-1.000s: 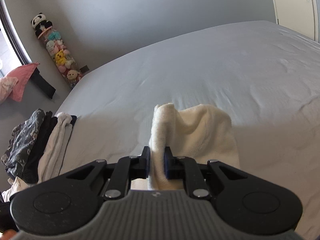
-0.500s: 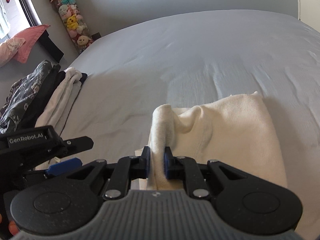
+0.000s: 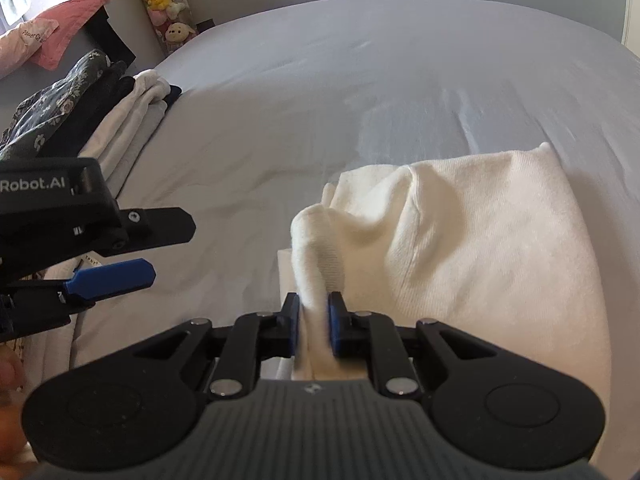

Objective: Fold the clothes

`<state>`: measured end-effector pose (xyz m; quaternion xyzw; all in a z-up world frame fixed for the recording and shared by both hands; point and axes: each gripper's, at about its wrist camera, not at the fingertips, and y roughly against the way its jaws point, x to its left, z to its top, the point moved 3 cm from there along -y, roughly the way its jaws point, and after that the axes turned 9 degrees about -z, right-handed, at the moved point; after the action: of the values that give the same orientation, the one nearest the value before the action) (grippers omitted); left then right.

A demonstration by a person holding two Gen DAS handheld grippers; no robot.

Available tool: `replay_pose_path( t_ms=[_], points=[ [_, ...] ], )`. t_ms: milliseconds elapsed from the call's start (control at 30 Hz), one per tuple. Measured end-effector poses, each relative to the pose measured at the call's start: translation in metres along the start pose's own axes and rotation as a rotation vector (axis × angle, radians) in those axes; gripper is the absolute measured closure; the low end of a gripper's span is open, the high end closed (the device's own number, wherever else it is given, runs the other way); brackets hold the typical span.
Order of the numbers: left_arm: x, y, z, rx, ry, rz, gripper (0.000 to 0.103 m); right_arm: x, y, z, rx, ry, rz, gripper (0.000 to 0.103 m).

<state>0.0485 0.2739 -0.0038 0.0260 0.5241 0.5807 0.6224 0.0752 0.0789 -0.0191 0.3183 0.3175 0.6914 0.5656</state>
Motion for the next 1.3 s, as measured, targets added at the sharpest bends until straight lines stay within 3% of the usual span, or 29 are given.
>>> replay_pose_path(
  t_ms=[167, 333, 600, 800, 1000, 1100, 1167, 1200, 1233, 1300],
  points=[
    [0.000, 0.005, -0.005, 0.015, -0.001, -0.025, 0.048, -0.007, 0.014, 0.000, 0.033, -0.043, 0.081, 0.073],
    [-0.001, 0.011, -0.016, 0.055, 0.022, -0.074, 0.045, -0.030, 0.055, -0.008, -0.021, -0.063, 0.114, 0.071],
    [-0.014, 0.020, -0.063, 0.217, 0.028, -0.212, 0.037, -0.107, 0.114, -0.049, -0.161, -0.046, 0.018, 0.058],
    [-0.022, 0.027, -0.079, 0.254, 0.043, -0.266, 0.033, -0.141, 0.128, -0.093, -0.197, -0.027, 0.000, 0.049],
    [-0.027, 0.010, -0.088, 0.304, 0.024, -0.242, 0.033, -0.142, 0.127, -0.122, -0.175, 0.051, 0.011, 0.038],
    [-0.030, 0.005, -0.091, 0.315, 0.005, -0.249, 0.036, -0.137, 0.117, -0.125, -0.125, 0.077, 0.007, 0.033],
    [-0.032, 0.005, -0.094, 0.314, -0.024, -0.247, 0.050, -0.133, 0.107, -0.126, -0.084, 0.094, -0.016, 0.033],
    [-0.034, 0.006, -0.094, 0.313, -0.035, -0.252, 0.069, -0.132, 0.101, -0.127, -0.061, 0.096, -0.024, 0.033],
    [-0.035, 0.007, -0.095, 0.309, -0.046, -0.259, 0.080, -0.132, 0.095, -0.128, -0.037, 0.098, -0.033, 0.033],
    [-0.040, 0.016, -0.093, 0.262, -0.077, -0.287, 0.091, -0.134, 0.088, -0.129, -0.016, 0.079, -0.047, 0.035]
  ],
)
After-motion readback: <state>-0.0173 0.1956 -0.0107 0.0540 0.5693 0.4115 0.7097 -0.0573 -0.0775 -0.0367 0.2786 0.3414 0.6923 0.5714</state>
